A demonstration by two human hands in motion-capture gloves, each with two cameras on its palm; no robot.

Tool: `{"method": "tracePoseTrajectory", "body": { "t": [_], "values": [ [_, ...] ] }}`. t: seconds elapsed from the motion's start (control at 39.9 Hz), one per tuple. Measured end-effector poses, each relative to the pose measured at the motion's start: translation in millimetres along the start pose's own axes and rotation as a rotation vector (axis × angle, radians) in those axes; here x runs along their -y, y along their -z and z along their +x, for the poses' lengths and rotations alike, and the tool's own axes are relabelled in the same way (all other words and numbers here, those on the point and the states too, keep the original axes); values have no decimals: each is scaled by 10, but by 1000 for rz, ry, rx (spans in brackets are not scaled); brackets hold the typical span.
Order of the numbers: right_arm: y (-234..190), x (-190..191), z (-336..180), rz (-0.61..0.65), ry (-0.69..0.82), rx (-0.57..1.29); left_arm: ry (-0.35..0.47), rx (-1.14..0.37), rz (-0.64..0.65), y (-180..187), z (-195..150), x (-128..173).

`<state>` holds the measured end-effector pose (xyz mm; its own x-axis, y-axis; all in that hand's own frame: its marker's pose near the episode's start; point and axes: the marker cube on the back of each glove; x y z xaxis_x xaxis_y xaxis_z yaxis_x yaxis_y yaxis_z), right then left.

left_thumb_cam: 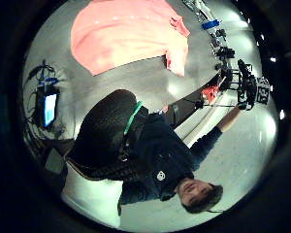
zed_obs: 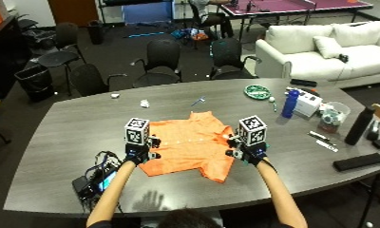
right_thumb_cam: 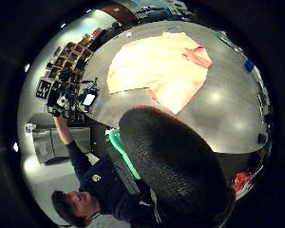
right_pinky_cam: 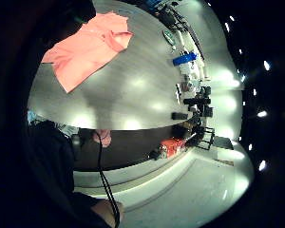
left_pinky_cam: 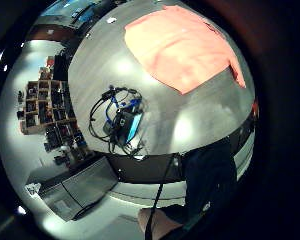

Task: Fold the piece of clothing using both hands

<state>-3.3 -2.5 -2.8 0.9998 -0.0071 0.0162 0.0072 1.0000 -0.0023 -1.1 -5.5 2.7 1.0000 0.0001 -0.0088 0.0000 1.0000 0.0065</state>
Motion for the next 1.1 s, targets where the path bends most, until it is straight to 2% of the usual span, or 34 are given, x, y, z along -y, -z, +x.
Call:
{"method": "tracePoseTrajectory", "body": {
  "t": [0.13, 0.28, 0.33, 0.4, 0.5, 0.58, 0.63, 0.7, 0.78, 0.85, 0.93, 1.05, 1.1],
  "values": [
    [13, 130, -46, -8, 1, 16, 9, -15, -5, -99, -28, 142],
    [-70, 345, -71, -24, -6, 19, 24, -31, -105, -426, -91, 384],
    [-109, 379, -96, -27, 1, 25, 67, -62, -192, -514, -73, 313],
    [-192, 409, -129, -35, 17, 35, 175, -96, -294, -709, -84, 249],
    [-268, 397, -137, -56, 16, 27, 276, -59, -339, -1094, -195, 446],
    [-400, 453, -67, -81, 5, 25, 304, -88, -438, -1272, -175, 488],
    [-465, 473, -34, -95, -1, 29, 298, -106, -480, -1353, -152, 508],
    [-542, 478, 0, -114, -8, 40, 244, -92, -463, -1495, -158, 611],
    [-626, 492, 26, -133, -12, 45, 152, -97, -485, -1600, -117, 667],
    [-702, 512, 27, -145, -14, 50, 77, -72, -433, -1631, -94, 730],
    [-796, 558, 24, -156, -11, 53, 75, -28, -358, -1638, -118, 800],
    [-971, 693, 46, -160, -8, 40, 143, 6, -303, -1651, -179, 840],
    [-976, 692, 26, -161, -5, 42, 144, 12, -278, -1650, -188, 858]
  ]
}}
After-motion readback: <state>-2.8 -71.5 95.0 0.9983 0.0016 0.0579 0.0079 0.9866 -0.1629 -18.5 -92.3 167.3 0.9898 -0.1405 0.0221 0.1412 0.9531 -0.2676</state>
